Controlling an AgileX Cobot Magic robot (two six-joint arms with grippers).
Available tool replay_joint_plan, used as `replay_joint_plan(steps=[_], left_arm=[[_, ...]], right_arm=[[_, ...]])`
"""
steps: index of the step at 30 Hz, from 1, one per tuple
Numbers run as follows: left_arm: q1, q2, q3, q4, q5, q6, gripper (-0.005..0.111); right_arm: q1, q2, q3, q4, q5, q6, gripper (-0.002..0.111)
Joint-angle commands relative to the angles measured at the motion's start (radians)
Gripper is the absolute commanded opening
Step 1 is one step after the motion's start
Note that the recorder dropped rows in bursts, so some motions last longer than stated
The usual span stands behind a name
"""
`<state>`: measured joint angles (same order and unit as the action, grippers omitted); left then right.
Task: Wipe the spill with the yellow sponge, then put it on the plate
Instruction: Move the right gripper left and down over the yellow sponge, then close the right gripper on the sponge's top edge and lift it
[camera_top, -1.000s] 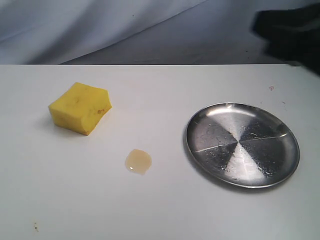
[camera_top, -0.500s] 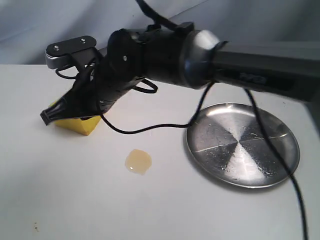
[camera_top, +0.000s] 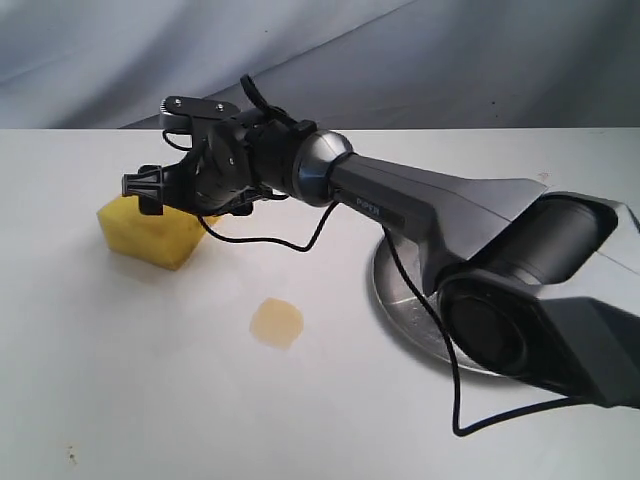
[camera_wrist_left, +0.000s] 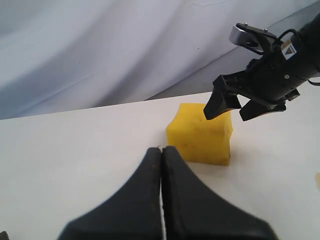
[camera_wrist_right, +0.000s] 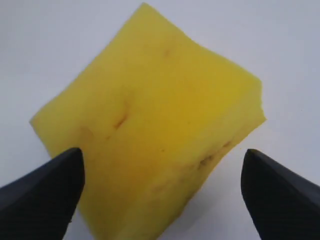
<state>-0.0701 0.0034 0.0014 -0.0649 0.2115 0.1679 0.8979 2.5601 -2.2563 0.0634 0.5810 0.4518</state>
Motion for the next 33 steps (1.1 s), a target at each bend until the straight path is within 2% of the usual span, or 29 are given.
replay_joint_plan(steps=[1, 7, 9, 11, 15, 17, 18, 23, 28, 33], left_arm=[[0.001, -0.003, -0.001, -0.004, -0.006, -0.008, 0.0], [0.001, -0.003, -0.001, -0.004, -0.006, -0.008, 0.0], [0.001, -0.003, -0.001, -0.004, -0.006, -0.008, 0.0], [0.001, -0.003, -0.001, -0.004, -0.006, -0.008, 0.0], [0.001, -0.003, -0.001, -0.004, -0.006, -0.008, 0.0], [0.001, -0.003, -0.001, -0.004, -0.006, -0.008, 0.0], [0.001, -0.003, -0.001, -0.004, -0.006, -0.008, 0.0], [0.001, -0.003, -0.001, -0.004, -0.006, -0.008, 0.0], [0.001, -0.003, -0.001, -0.004, -0.006, -0.008, 0.0], [0.001, -0.003, -0.001, -0.004, -0.006, -0.008, 0.0]], right_arm=[[-0.014, 0.037, -0.014, 0.072, -0.08, 0.006, 0.078], [-0.015, 0.095, -0.014, 0.128, -0.102, 0.006, 0.078], [-0.015, 0.1, -0.014, 0.14, -0.091, 0.006, 0.072], [-0.015, 0.098, -0.014, 0.14, -0.091, 0.006, 0.058], [-0.015, 0.067, -0.014, 0.144, -0.085, 0.006, 0.02], [-0.016, 0.047, -0.014, 0.135, -0.068, -0.002, 0.005], [-0.016, 0.035, -0.014, 0.113, -0.06, -0.002, 0.0], [0.003, -0.038, -0.014, -0.095, 0.046, 0.097, 0.0], [0.066, -0.106, -0.002, -0.318, 0.221, 0.09, 0.0], [0.153, -0.214, 0.169, -0.505, 0.263, 0.087, 0.0]])
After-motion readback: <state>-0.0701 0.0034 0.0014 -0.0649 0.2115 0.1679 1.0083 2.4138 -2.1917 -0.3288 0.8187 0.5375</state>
